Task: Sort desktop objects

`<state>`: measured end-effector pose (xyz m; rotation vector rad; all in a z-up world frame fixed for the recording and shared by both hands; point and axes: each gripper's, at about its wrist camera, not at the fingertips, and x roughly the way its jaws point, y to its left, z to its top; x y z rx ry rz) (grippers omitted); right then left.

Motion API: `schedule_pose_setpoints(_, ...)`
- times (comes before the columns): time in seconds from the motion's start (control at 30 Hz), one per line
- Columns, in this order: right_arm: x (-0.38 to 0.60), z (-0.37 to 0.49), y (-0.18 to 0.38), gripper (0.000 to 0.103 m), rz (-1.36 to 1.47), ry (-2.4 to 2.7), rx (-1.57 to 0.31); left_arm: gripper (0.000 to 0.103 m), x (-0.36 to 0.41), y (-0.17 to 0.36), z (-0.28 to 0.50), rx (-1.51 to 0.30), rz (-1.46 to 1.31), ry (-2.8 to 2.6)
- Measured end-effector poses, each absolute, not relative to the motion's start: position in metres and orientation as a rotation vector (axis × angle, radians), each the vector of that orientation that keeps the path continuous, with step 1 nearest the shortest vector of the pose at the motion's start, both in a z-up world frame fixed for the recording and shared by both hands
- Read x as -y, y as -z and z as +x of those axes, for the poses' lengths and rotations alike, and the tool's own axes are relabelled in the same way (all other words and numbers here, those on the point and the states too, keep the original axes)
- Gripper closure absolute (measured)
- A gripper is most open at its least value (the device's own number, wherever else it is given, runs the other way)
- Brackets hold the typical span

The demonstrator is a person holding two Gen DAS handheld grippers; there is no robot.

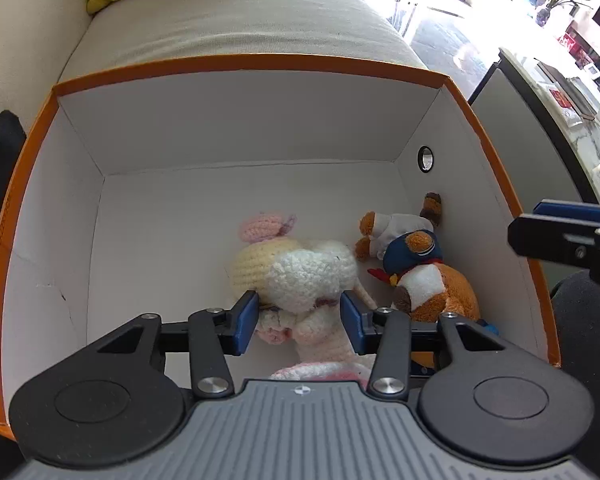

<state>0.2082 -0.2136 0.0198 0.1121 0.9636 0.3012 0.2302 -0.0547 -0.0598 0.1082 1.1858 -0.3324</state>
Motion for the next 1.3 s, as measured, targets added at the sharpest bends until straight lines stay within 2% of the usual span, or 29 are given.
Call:
schedule_pose_setpoints(0.13,0.217,0.216,-0.011,0.061,0.085,-0.278,-0.992,0.064,0.056,0.06,0.233,-1.193,0.115,0.389)
schedule_pose_setpoints(0.2,0.218,0.22,-0.003,0.077,0.108,-0.307,-1.024,0.066,0.061,0.06,0.232,-1.186,0.138,0.416)
schedule_pose_setpoints(0.27,0.217,0.221,0.002,0.085,0.086,-0.29,-1.016,0.066,0.065,0.06,0.231,-1.175,0.156,0.442)
schedule_pose_setpoints(0.43,0.217,0.225,0.006,0.092,0.077,-0.29,-1.014,0.066,0.067,0.059,0.229,-1.173,0.167,0.45)
schedule_pose_setpoints(0.63,0.219,0.224,0.007,0.092,0.085,-0.297,-1.005,0.066,0.048,0.04,0.22,-1.119,0.128,0.432)
schedule_pose_setpoints(0.8,0.219,0.22,0.009,0.088,0.094,-0.309,-1.009,0.065,-0.001,-0.013,0.195,-0.934,0.087,0.346)
schedule_pose_setpoints(0.83,0.219,0.218,0.008,0.088,0.089,-0.311,-1.005,0.063,-0.013,-0.023,0.189,-0.893,0.083,0.309)
schedule_pose_setpoints(0.87,0.219,0.216,0.007,0.088,0.085,-0.311,-1.0,0.051,-0.023,-0.03,0.185,-0.864,0.083,0.267)
schedule_pose_setpoints(0.93,0.218,0.211,0.007,0.087,0.075,-0.313,-0.992,0.041,-0.047,-0.04,0.176,-0.804,0.111,0.127)
schedule_pose_setpoints(1.1,0.216,0.2,0.008,0.085,0.07,-0.316,-0.99,0.041,-0.087,-0.026,0.176,-0.864,0.08,-0.002)
schedule_pose_setpoints(1.3,0.213,0.198,0.012,0.085,0.058,-0.301,-0.995,0.042,-0.1,0.005,0.187,-0.937,0.034,-0.031)
